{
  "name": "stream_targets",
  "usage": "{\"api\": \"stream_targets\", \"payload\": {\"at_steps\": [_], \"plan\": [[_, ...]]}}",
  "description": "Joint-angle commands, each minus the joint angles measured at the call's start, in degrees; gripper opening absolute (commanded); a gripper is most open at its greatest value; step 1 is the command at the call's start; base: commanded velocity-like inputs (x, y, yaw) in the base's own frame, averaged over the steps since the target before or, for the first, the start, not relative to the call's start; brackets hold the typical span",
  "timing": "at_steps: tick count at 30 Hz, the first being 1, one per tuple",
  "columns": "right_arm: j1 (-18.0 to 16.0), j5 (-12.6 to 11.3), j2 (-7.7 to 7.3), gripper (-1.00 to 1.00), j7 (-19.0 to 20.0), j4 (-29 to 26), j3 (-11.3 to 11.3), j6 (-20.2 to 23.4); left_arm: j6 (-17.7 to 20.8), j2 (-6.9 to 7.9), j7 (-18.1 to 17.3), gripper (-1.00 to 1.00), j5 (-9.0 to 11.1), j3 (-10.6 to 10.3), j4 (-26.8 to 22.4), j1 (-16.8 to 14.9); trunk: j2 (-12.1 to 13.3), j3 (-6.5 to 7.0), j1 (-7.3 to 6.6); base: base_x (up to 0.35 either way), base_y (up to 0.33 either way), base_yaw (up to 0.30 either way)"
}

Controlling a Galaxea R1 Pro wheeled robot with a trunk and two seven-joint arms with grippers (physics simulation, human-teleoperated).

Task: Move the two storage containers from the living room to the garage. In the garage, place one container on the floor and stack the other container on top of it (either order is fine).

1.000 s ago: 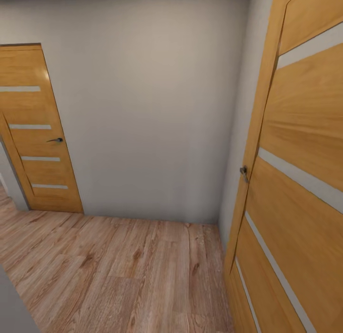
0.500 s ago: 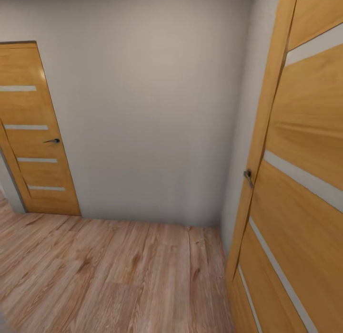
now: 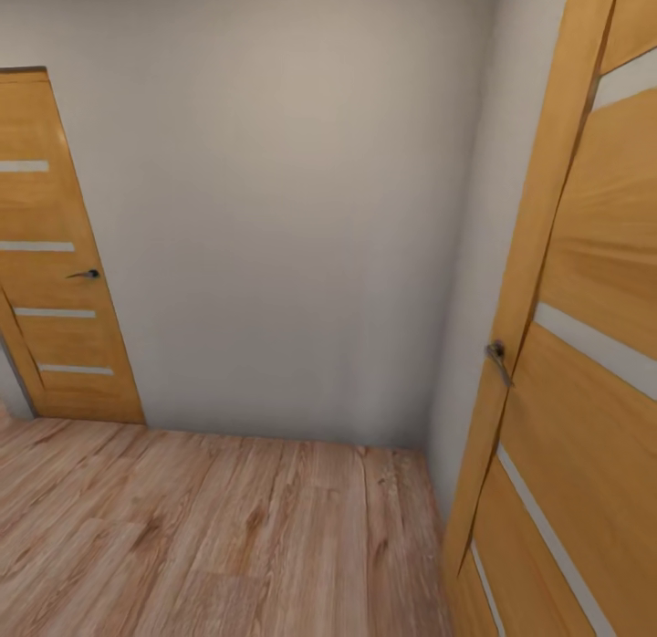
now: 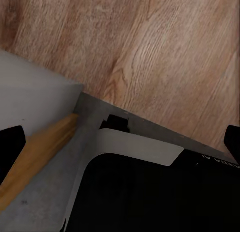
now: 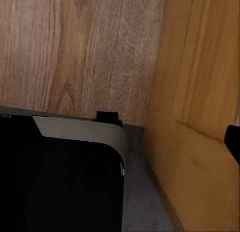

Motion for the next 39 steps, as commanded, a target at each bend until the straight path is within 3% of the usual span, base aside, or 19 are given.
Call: {"api": "stream_targets", "payload": {"at_steps": [1,39], "plan": [[-0.1,-0.5,0.03,1.00,0.0,0.2,0.5,-0.3,-0.2,-0.01,0.1,1.00,0.2,0.0,0.0,0.0,0.0,-0.07,0.04,0.321,0.000,0.000],[-0.1,-0.6,0.18,1.00,-0.4,0.2,0.5,0.4,-0.1,0.05,0.1,1.00,0.2,0.0,0.0,0.0,0.0,-0.07,0.04,0.321,0.000,0.000]]}}
